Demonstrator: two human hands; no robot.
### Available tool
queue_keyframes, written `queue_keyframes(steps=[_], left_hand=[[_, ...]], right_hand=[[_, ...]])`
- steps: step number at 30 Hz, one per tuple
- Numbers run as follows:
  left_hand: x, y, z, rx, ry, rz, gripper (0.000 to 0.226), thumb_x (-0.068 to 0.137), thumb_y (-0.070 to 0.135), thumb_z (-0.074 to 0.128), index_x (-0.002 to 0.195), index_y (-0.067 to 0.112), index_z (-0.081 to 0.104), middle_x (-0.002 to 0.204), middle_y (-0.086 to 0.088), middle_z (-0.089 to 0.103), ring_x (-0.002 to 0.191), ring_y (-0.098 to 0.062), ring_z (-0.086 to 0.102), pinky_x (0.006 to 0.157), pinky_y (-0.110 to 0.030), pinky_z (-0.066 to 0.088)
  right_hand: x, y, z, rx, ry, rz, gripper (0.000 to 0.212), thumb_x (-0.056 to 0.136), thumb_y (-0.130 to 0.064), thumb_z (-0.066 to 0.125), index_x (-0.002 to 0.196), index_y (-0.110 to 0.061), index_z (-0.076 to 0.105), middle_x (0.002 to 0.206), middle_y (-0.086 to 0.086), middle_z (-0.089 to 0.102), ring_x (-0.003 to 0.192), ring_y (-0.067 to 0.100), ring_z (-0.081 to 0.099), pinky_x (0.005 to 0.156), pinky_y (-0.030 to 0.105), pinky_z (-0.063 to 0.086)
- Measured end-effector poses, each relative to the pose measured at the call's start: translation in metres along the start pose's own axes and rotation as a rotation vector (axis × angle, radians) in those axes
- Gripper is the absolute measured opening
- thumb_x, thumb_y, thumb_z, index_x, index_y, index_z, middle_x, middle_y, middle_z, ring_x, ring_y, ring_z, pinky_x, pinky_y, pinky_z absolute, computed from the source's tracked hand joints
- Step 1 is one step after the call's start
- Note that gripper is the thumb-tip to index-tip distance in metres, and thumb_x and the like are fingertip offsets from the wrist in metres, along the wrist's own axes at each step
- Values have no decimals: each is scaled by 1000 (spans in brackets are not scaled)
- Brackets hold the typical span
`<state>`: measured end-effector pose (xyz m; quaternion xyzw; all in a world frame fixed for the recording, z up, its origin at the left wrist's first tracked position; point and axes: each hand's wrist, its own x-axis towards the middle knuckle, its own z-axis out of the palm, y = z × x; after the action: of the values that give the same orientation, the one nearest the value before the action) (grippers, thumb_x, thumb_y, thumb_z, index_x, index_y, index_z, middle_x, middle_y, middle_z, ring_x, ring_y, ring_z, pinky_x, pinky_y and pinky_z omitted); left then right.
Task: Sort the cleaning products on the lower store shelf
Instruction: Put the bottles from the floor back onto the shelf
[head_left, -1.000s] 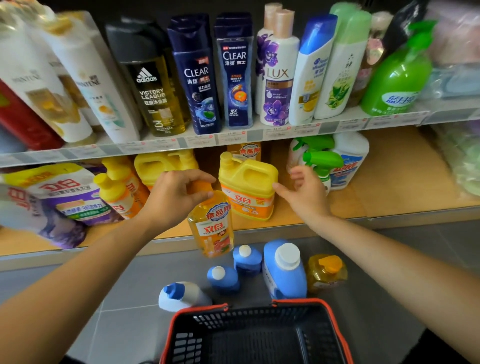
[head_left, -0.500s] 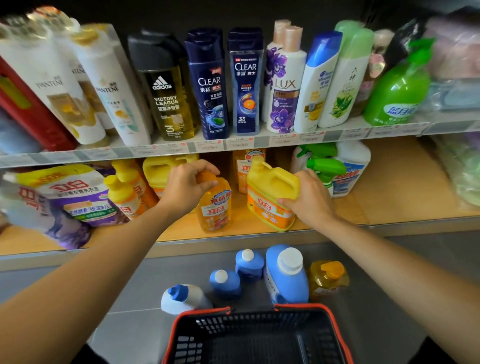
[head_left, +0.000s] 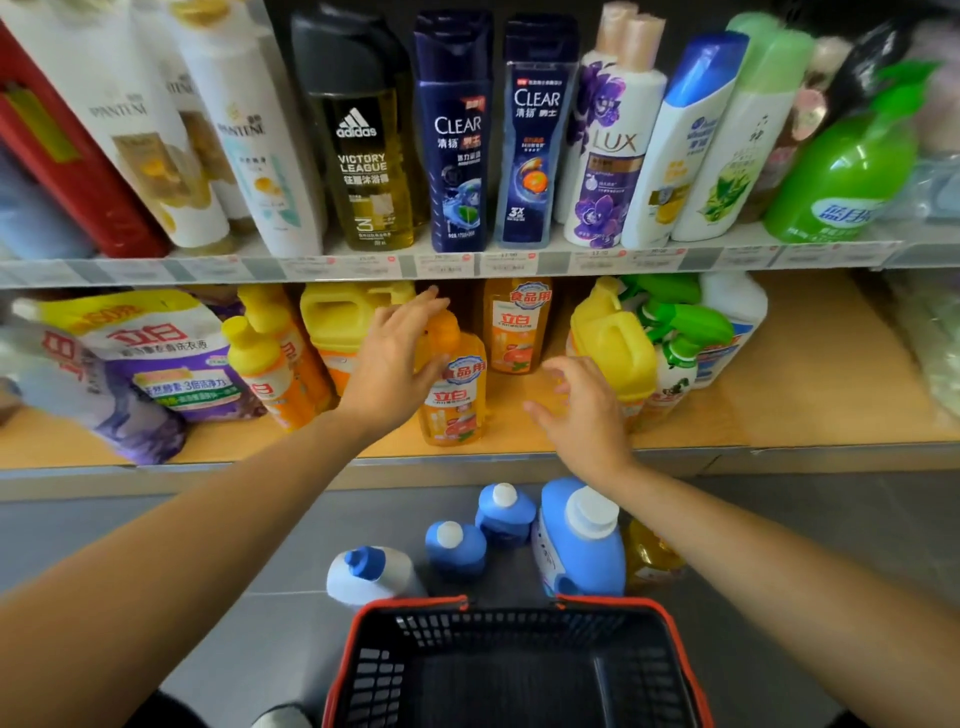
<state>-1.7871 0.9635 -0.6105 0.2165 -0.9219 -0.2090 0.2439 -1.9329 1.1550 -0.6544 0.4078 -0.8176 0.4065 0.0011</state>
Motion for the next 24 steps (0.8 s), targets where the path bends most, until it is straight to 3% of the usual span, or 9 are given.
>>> queue_keyframes(steps=[2, 5, 7, 11, 15, 18, 19, 22, 24], left_hand=[[-14, -3, 8, -78, 99, -97, 66, 90, 18, 75, 148, 19, 42, 148, -3, 48, 130, -20, 50, 101, -39, 52], [-47, -4, 30, -198, 192, -342, 73, 84, 21, 82, 144, 20, 39, 138, -2, 46, 114, -16, 59, 86, -32, 58], [-56, -6, 47, -265, 151, -497, 84, 79, 28, 87, 145, 21, 34, 140, -1, 47, 116, -18, 59, 87, -36, 58], [-44, -14, 75, -348, 40, -754, 86, 69, 45, 91, 137, 20, 43, 136, -2, 61, 121, -22, 60, 93, -37, 54], [-38, -24, 96, -364, 119, -784, 78, 66, 51, 91, 126, 21, 52, 129, 1, 66, 115, -19, 62, 91, -39, 56], [-30, -27, 107, -424, 188, -749, 70, 69, 48, 90, 128, 24, 58, 122, 9, 68, 101, -8, 61, 75, -18, 47], [-25, -27, 110, -434, 211, -753, 70, 69, 48, 90, 128, 24, 60, 121, 10, 69, 99, -7, 60, 74, -17, 46], [-10, -24, 123, -432, 277, -803, 74, 69, 50, 89, 130, 18, 62, 122, 3, 71, 108, -15, 65, 90, -33, 54], [-1, -23, 130, -423, 317, -838, 70, 69, 49, 89, 127, 17, 65, 118, 0, 73, 107, -18, 67, 92, -33, 54]], right_hand=[[9, 9, 20, 62, -65, 140, 56, 77, -22, 85, 126, -9, 60, 118, 8, 62, 102, 22, 61, 84, 35, 52], [35, 22, 47, 213, -95, 396, 73, 80, -23, 84, 142, -7, 48, 140, 12, 57, 128, 27, 55, 101, 33, 43], [53, 30, 61, 286, -97, 500, 87, 83, -27, 82, 153, -12, 34, 154, 10, 45, 141, 26, 43, 111, 32, 33], [82, 41, 80, 463, -64, 584, 91, 92, -36, 72, 161, -31, 13, 166, 0, 26, 151, 24, 26, 122, 52, 26], [97, 44, 88, 706, -71, 602, 61, 99, -47, 57, 154, -41, 30, 147, -12, 52, 135, 19, 49, 116, 55, 34], [99, 44, 92, 834, -72, 646, 61, 96, -62, 49, 152, -47, 31, 149, -12, 50, 136, 19, 47, 115, 57, 33], [100, 46, 93, 875, -83, 659, 63, 95, -65, 48, 153, -46, 31, 152, -10, 48, 139, 21, 45, 116, 57, 31], [103, 50, 97, 956, -157, 707, 69, 92, -71, 45, 153, -39, 35, 155, -4, 45, 141, 27, 43, 117, 60, 28], [100, 50, 99, 998, -231, 702, 72, 90, -71, 50, 152, -38, 38, 154, -4, 46, 140, 28, 44, 117, 60, 30]])
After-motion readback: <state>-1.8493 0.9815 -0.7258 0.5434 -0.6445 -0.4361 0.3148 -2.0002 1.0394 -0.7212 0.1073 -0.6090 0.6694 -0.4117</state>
